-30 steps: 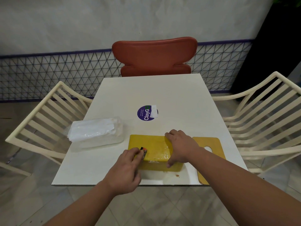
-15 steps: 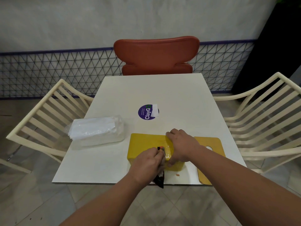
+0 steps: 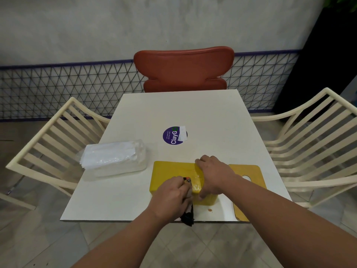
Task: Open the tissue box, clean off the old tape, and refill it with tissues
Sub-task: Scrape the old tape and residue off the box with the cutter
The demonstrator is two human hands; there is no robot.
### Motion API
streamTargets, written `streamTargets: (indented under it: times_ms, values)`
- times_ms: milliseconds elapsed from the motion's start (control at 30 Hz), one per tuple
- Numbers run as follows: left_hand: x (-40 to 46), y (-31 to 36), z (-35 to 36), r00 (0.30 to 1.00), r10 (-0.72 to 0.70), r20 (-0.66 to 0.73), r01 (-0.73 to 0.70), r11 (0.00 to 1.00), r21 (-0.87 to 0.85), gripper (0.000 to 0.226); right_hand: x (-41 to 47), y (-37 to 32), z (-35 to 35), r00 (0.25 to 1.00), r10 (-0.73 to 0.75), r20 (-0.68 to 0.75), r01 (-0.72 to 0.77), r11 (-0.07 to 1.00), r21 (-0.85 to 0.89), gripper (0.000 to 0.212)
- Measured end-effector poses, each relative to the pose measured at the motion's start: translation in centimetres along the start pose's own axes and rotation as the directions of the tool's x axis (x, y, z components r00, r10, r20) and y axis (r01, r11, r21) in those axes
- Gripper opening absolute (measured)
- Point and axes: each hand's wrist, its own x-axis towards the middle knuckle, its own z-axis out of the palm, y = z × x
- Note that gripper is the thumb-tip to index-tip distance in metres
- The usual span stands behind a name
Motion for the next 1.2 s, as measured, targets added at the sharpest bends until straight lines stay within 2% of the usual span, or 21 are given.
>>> streamTargets:
  times_ms: [167,333,400,467,533,600,667,767,833,900,967,1133,1200]
  values:
    - [-2.1,-2.9,-1.4,0.996,-0.086,0.014,0.086,0.996,-0.01,0.031,0.0,0.1,-0.1,1.0,0.0,0.008,0.0,1.0,-0.004,0.118]
    - [-0.9,-1.0,-0.9,0.997,-0.074,0.003,0.074,0.997,-0.007,0.035,-0.1,-0.1,0.0,1.0,0.009,0.006,-0.008,1.0,-0.01,0.116]
    - [0.0,-0.6,-0.7,0.997,-0.044,0.061,0.048,0.996,-0.074,0.032,-0.1,-0.2,0.0,1.0,0.009,0.005,-0.009,1.0,-0.009,0.116]
    - [0.6,-1.1,-1.6,0.988,-0.058,0.141,0.085,0.976,-0.2,0.032,-0.1,-0.2,0.0,1.0,0.01,0.004,-0.01,1.0,-0.006,0.115]
    - [0.9,-2.0,-3.2,0.978,-0.179,0.11,0.206,0.917,-0.341,0.034,-0.1,-0.2,-0.1,1.0,0.011,0.006,-0.011,1.0,-0.004,0.116]
    - [0.9,-3.4,-4.6,0.921,-0.39,0.017,0.357,0.822,-0.444,0.035,-0.1,-0.2,-0.2,1.0,0.011,0.011,-0.01,1.0,-0.002,0.118]
    - [0.8,-4.5,-5.0,0.873,-0.486,-0.045,0.44,0.822,-0.361,0.034,-0.1,-0.2,-0.2,1.0,0.01,0.016,-0.01,1.0,0.001,0.12]
    - [0.9,-4.9,-3.5,0.852,-0.519,-0.072,0.503,0.849,-0.163,0.04,-0.2,-0.2,-0.1,1.0,0.01,0.017,-0.01,1.0,0.003,0.119]
    - [1.2,-4.1,-2.3,0.835,-0.547,-0.06,0.534,0.832,-0.148,0.042,-0.2,-0.2,-0.1,1.0,0.01,0.012,-0.01,1.0,0.002,0.118]
    - [1.8,-3.0,-1.6,0.839,-0.541,-0.053,0.532,0.837,-0.125,0.047,-0.1,-0.2,-0.1,1.0,0.012,0.007,-0.012,1.0,-0.001,0.117]
    - [2.5,-1.9,-1.1,0.876,-0.483,-0.019,0.48,0.874,-0.08,0.052,-0.1,-0.2,0.0,1.0,0.018,0.005,-0.017,1.0,-0.007,0.116]
    - [2.2,-1.3,-1.0,0.965,-0.25,0.072,0.256,0.963,-0.088,0.036,0.0,-0.2,0.0,1.0,0.016,0.007,-0.016,1.0,-0.014,0.116]
    - [2.1,-2.7,-1.3,0.962,-0.272,0.027,0.273,0.957,-0.095,0.038,0.0,-0.1,0.1,1.0,0.016,0.002,-0.016,1.0,-0.006,0.117]
